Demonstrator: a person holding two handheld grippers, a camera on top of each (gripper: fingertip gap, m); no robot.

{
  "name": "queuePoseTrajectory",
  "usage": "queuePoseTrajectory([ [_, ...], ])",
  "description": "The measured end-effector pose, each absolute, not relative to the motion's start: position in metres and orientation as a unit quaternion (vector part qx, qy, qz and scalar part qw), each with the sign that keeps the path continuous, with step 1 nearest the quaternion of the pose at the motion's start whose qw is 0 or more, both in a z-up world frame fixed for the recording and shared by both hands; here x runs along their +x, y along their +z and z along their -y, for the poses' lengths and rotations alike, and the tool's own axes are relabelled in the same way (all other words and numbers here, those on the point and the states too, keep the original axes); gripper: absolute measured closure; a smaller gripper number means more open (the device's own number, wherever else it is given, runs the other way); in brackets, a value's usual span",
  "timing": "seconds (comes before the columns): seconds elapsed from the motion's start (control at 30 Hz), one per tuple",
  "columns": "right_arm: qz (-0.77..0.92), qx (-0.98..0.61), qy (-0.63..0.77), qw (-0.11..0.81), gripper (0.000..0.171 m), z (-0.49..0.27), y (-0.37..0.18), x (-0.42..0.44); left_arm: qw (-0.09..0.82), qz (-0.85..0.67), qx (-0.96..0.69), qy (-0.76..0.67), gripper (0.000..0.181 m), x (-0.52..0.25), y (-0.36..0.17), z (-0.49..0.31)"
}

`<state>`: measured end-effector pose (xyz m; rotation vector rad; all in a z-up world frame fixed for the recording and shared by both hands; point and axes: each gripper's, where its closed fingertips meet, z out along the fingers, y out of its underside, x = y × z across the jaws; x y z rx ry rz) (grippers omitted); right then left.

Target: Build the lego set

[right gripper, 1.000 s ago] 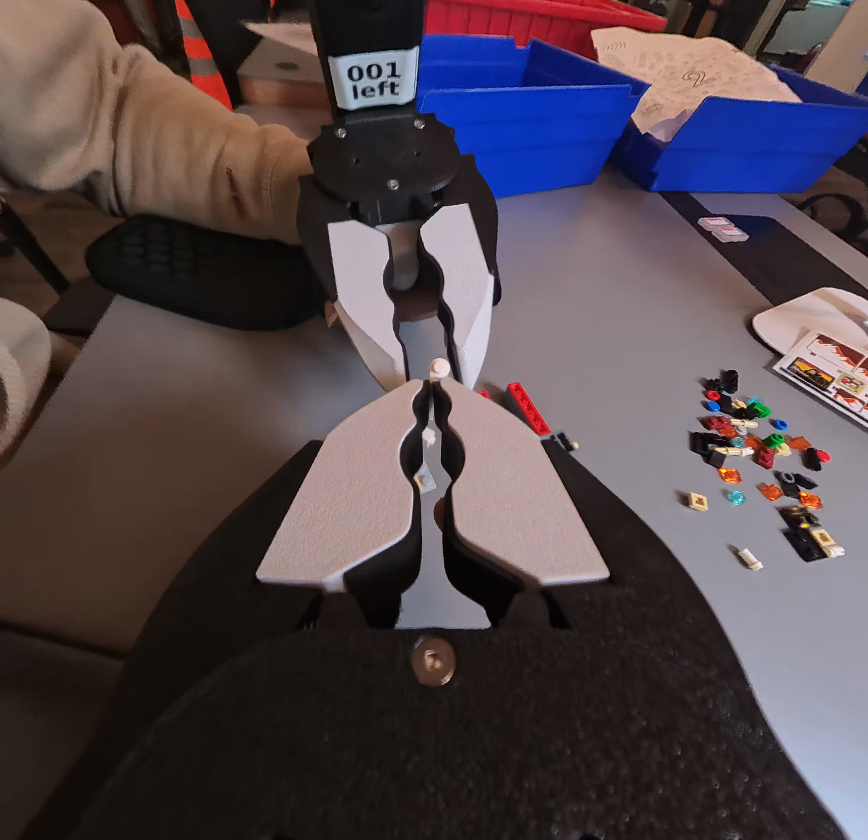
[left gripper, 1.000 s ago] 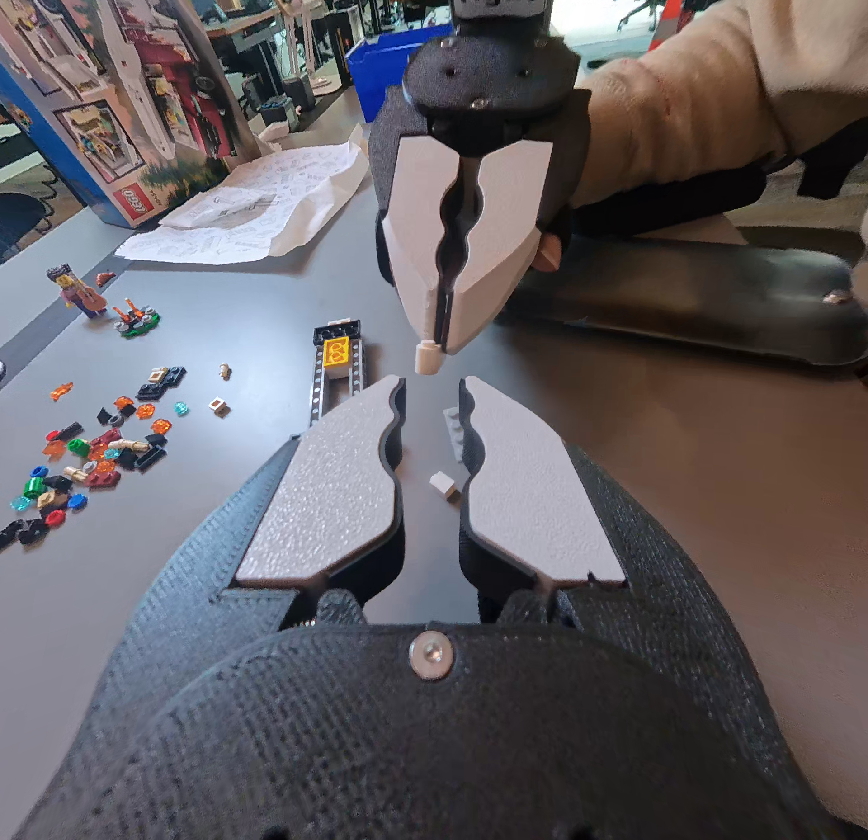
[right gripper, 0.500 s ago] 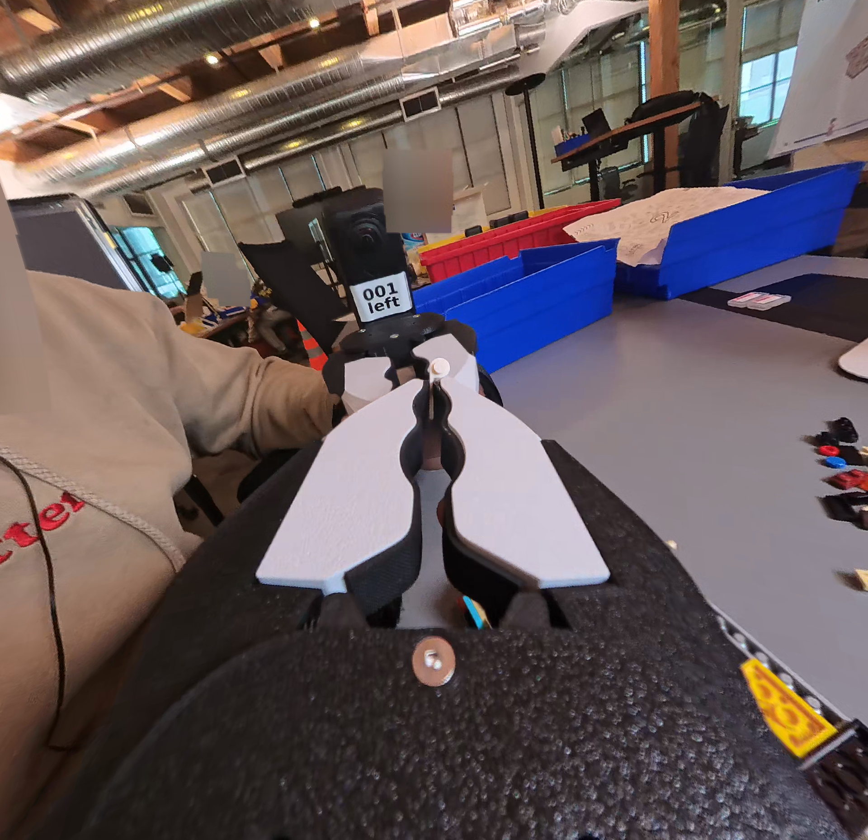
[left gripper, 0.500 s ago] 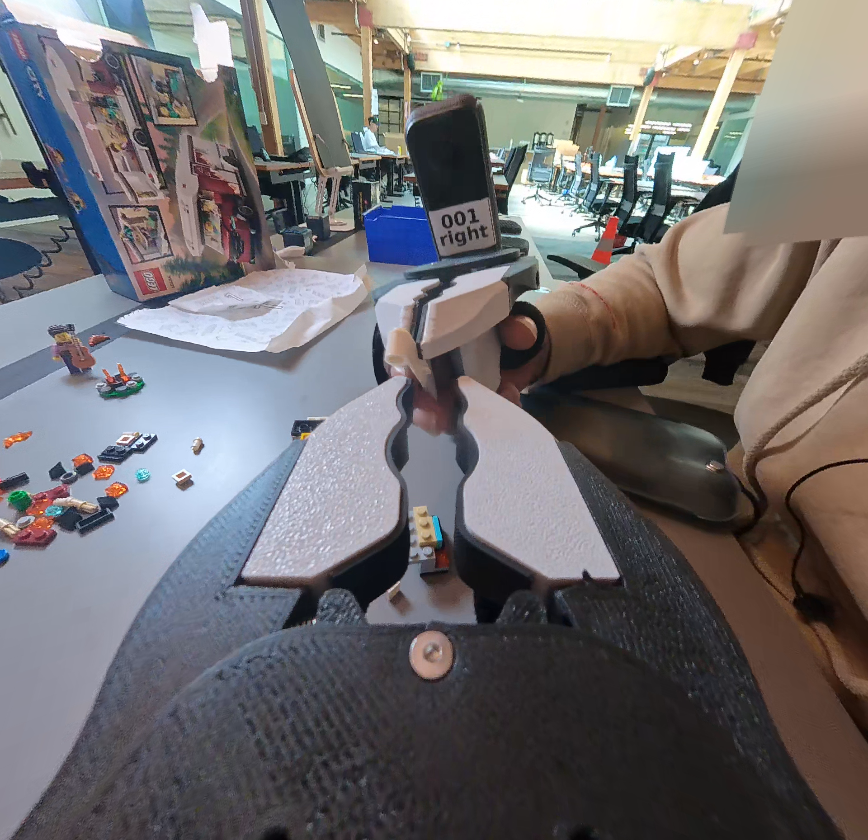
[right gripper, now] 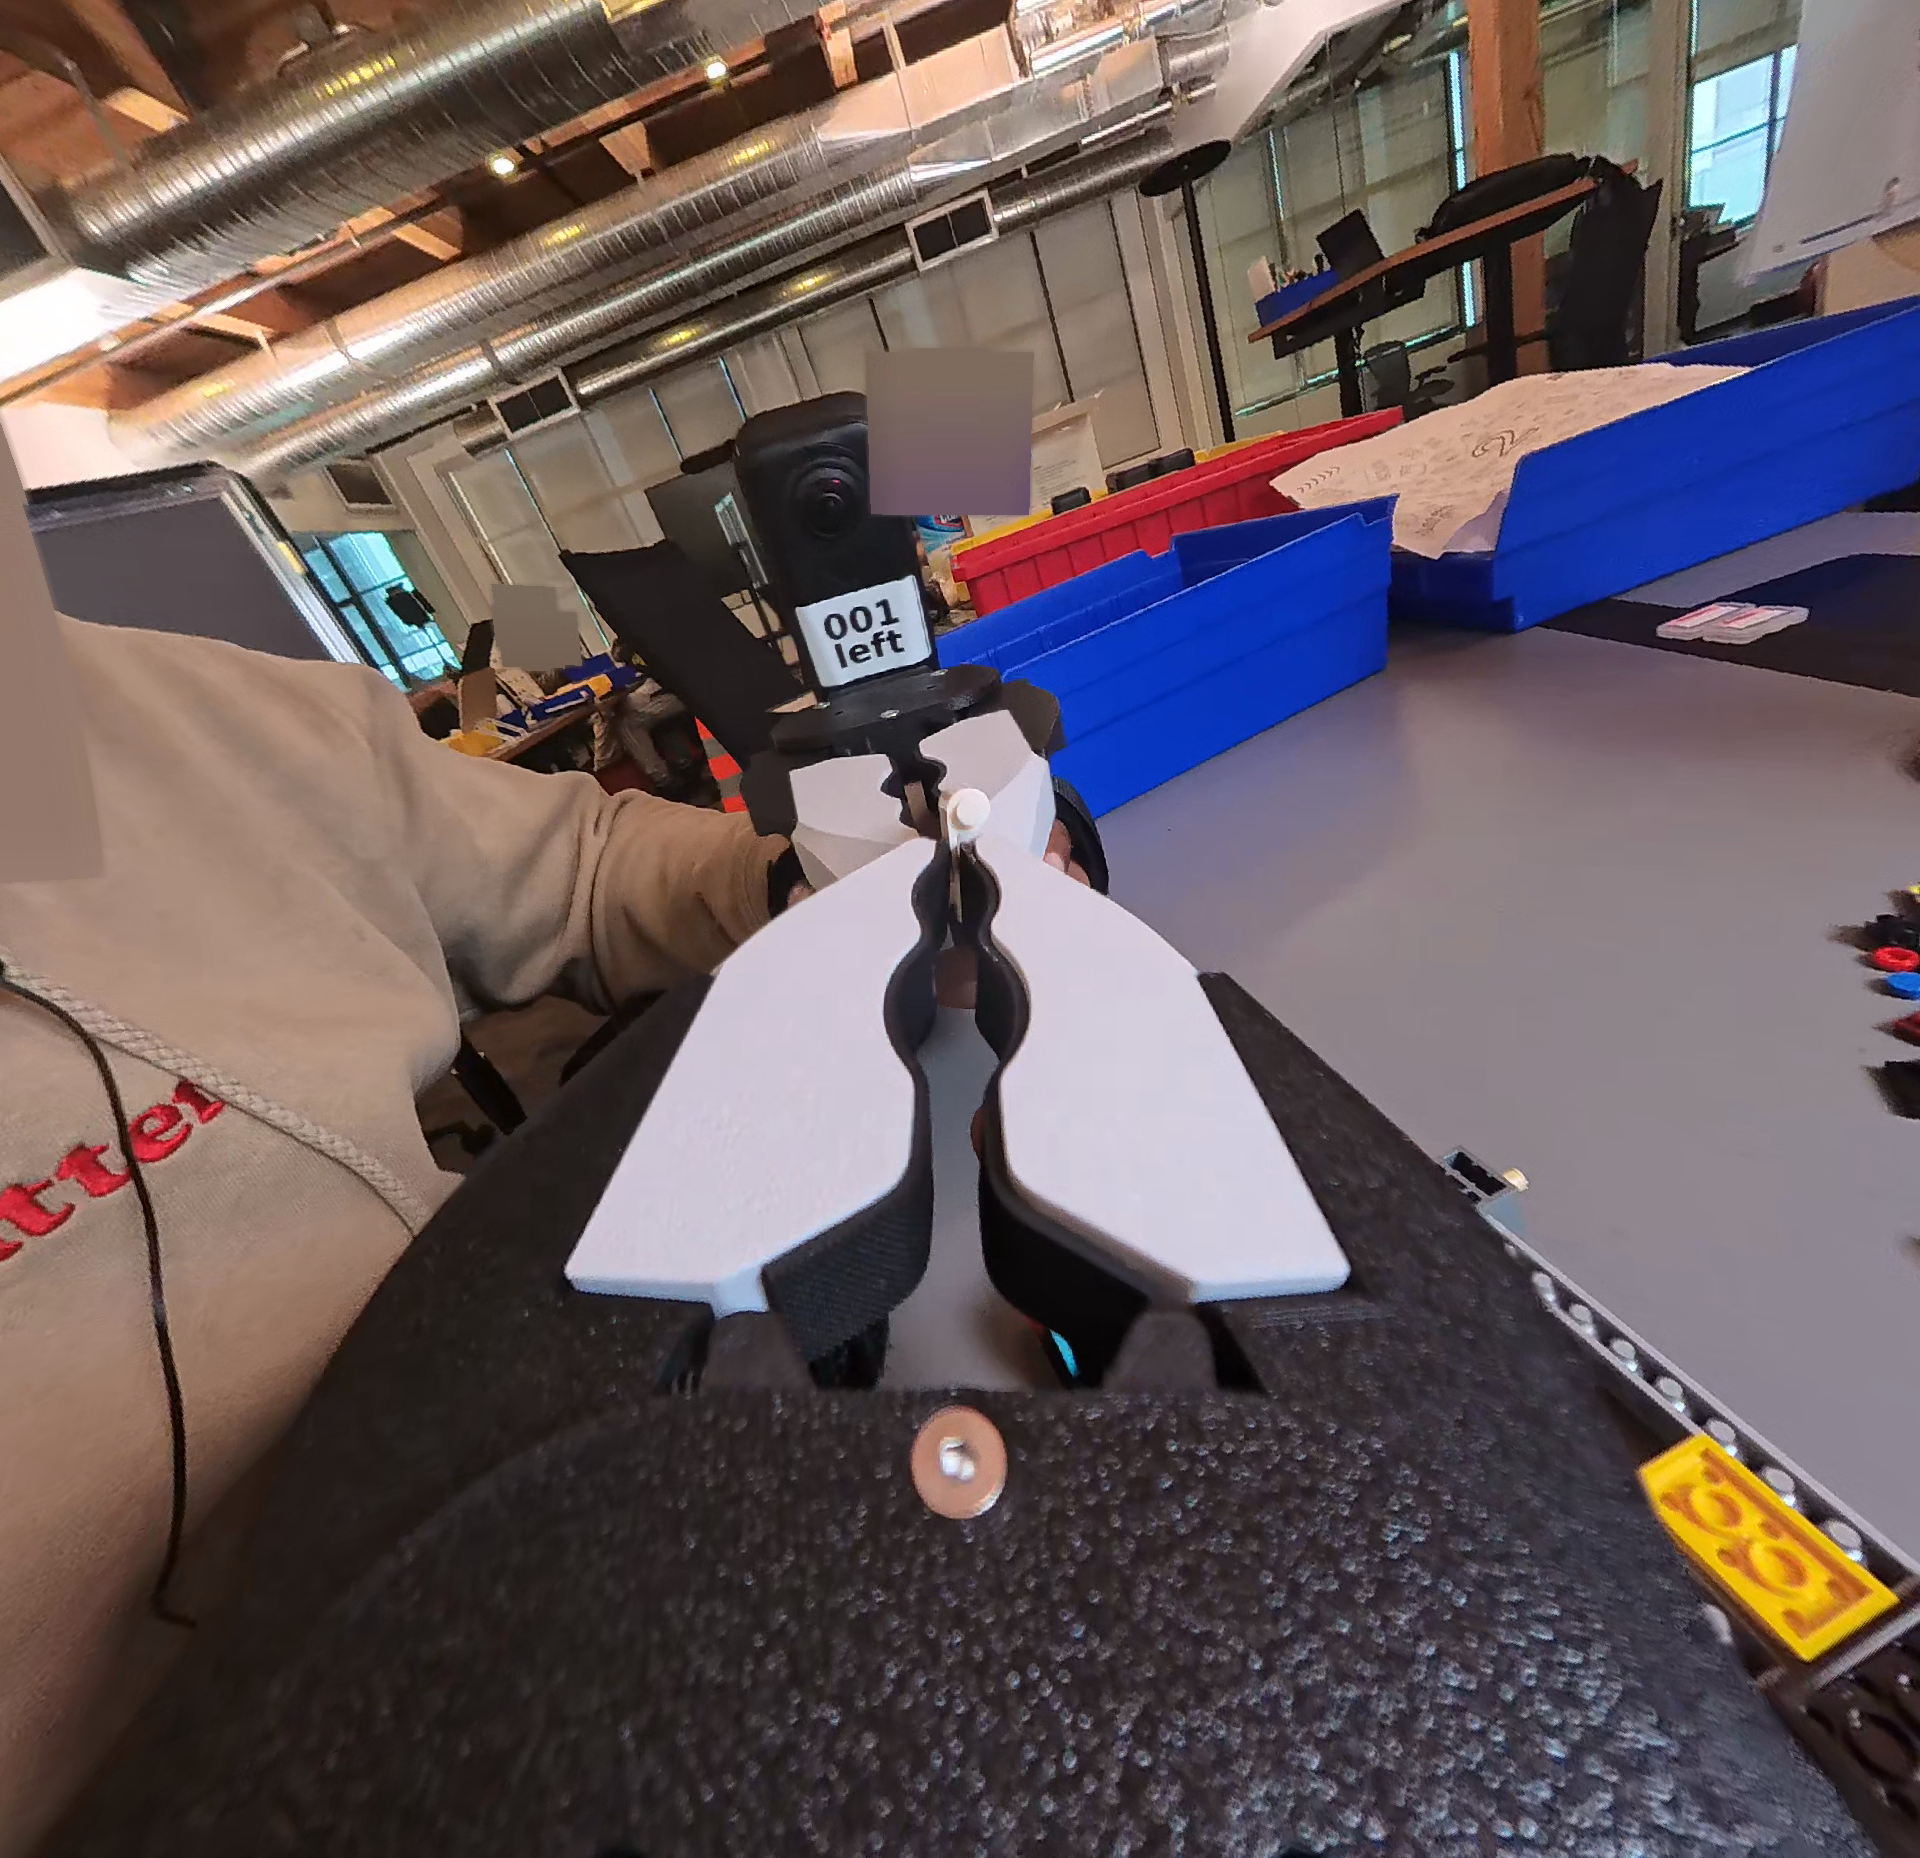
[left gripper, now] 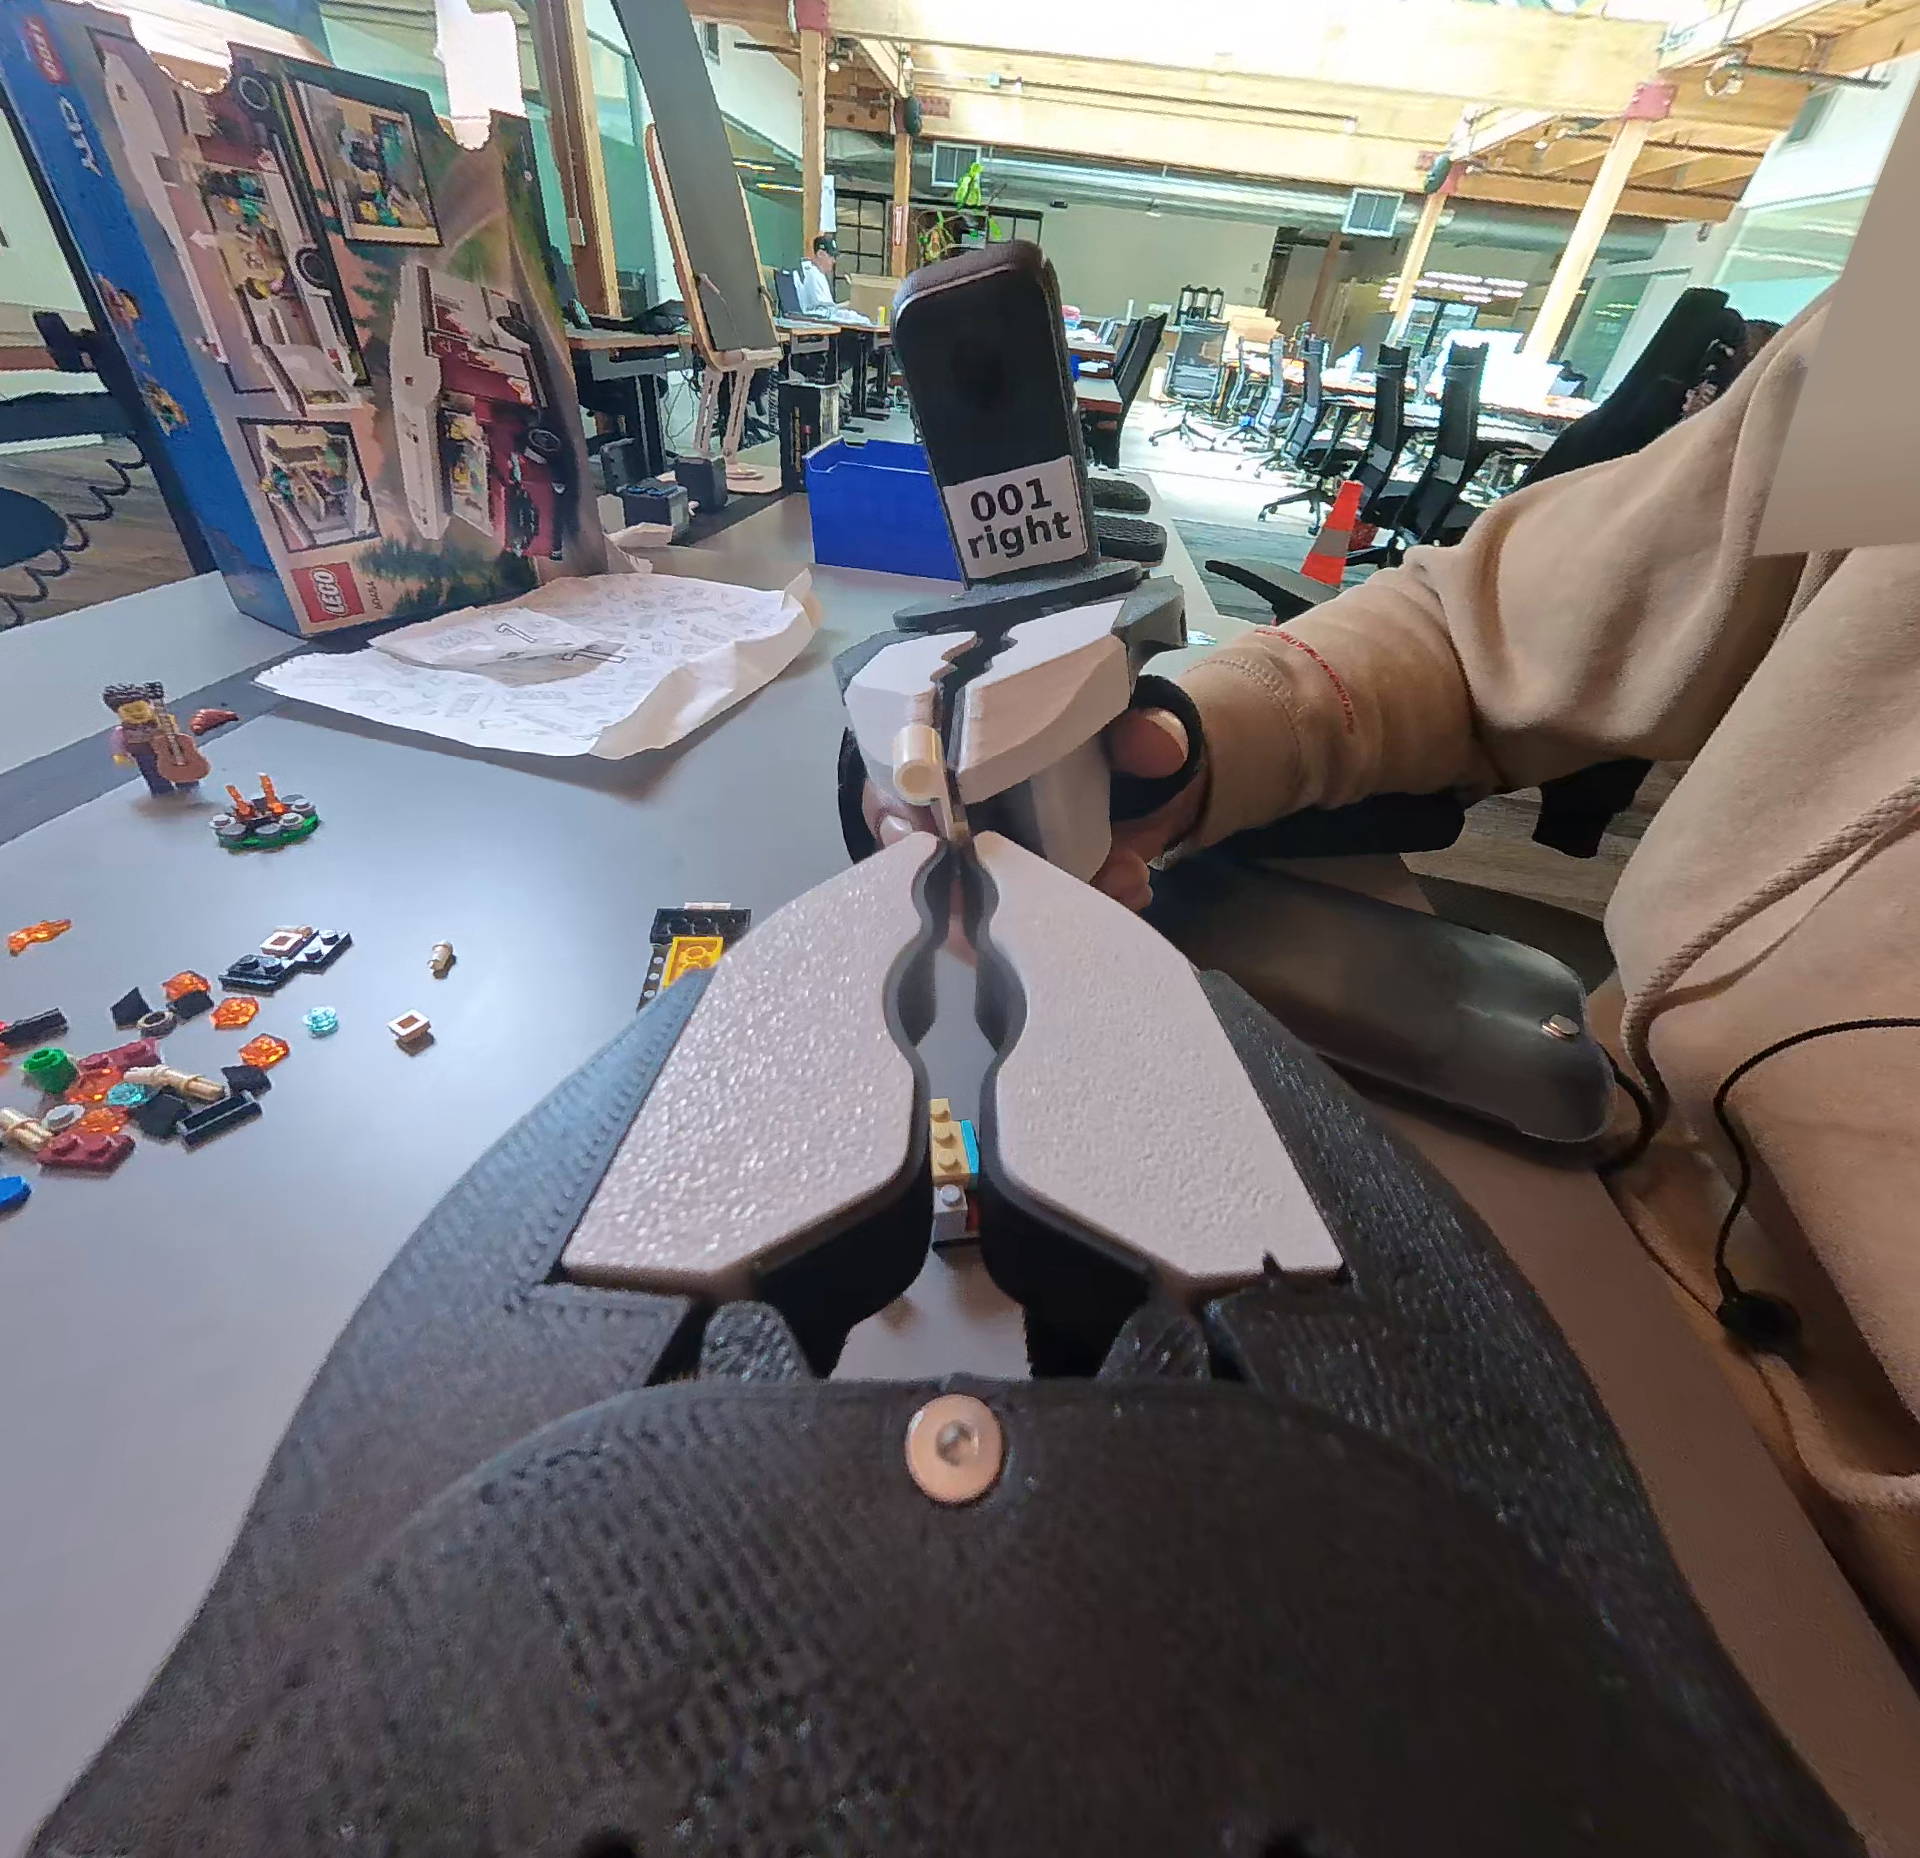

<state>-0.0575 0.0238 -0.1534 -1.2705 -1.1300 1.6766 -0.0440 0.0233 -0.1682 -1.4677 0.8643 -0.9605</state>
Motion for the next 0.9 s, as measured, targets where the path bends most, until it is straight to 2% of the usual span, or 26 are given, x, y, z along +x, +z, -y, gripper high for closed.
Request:
queuePoseTrajectory([
  [0.37,0.461,-0.500,0.630,0.374,0.169,-0.027,-0.157,-0.054,0.537,-0.369,-0.622,-0.433,0.180,-0.047,-0.168,-0.021],
  [0.57,0.501,-0.506,0.595,0.373,0.151,-0.026,-0.164,-0.054,0.509,-0.389,-0.631,-0.438,0.180,-0.041,-0.178,-0.015],
  [0.63,0.509,-0.510,0.589,0.367,0.153,-0.023,-0.167,-0.056,0.505,-0.398,-0.635,-0.429,0.180,-0.040,-0.183,-0.015],
  [0.7,0.518,-0.511,0.580,0.366,0.162,-0.021,-0.170,-0.058,0.505,-0.398,-0.641,-0.420,0.180,-0.040,-0.186,-0.017],
  [0.9,0.518,-0.505,0.581,0.373,0.164,-0.023,-0.166,-0.055,0.512,-0.383,-0.638,-0.429,0.179,-0.043,-0.181,-0.020],
])
